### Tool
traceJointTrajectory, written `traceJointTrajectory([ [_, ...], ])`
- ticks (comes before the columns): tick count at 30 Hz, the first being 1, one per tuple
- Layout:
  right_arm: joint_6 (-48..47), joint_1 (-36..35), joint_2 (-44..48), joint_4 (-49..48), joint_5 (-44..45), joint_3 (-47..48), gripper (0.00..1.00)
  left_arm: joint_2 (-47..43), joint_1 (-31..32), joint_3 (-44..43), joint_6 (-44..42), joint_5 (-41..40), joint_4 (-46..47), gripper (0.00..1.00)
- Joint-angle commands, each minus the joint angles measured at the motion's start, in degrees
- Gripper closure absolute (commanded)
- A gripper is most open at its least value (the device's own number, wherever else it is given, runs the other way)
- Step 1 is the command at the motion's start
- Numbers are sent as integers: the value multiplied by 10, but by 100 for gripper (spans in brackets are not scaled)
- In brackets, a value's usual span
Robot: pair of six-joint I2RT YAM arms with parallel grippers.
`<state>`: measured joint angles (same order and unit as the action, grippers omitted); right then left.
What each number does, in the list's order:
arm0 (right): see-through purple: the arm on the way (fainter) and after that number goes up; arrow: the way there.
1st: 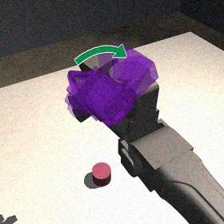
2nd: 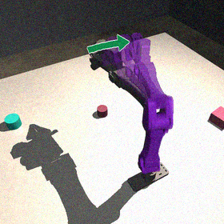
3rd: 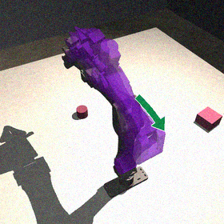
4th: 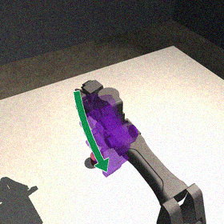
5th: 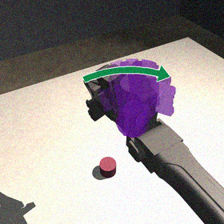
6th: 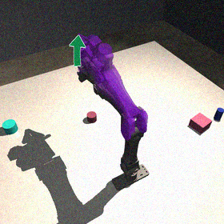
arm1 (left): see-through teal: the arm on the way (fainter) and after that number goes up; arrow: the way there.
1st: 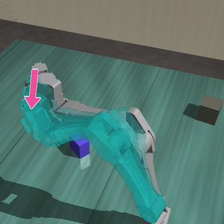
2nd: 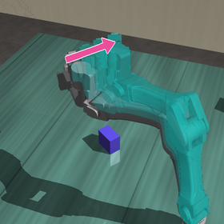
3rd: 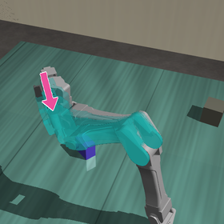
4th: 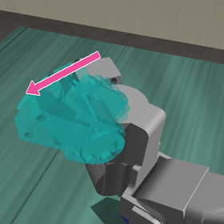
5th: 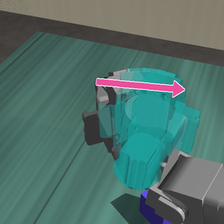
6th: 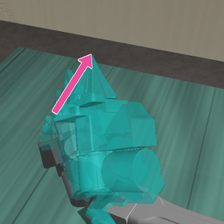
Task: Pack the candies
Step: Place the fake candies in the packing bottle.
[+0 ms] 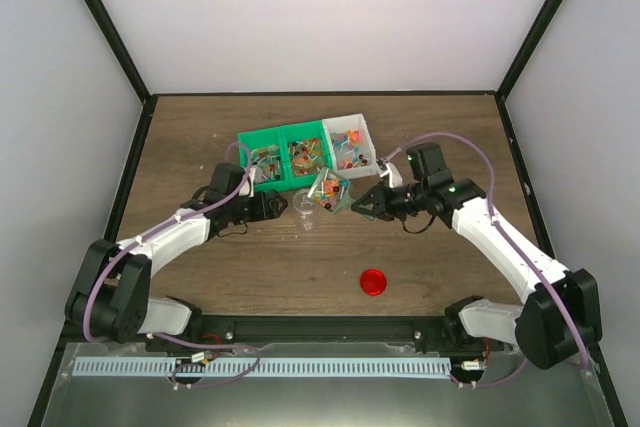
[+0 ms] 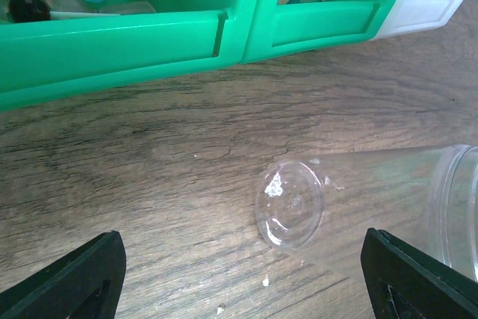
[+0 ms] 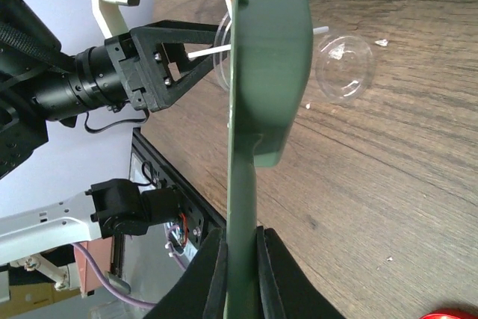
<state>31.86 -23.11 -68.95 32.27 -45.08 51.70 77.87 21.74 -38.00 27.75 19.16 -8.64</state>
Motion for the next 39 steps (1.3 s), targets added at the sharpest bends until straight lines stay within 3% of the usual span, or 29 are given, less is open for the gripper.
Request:
traceJointTrajectory([
  [1, -20, -25, -9, 25, 21, 43, 99, -3, -2, 1, 0, 7, 7, 12],
  [39, -74, -46, -38, 129, 115, 119, 99, 40, -2, -16, -4, 14, 16, 13],
])
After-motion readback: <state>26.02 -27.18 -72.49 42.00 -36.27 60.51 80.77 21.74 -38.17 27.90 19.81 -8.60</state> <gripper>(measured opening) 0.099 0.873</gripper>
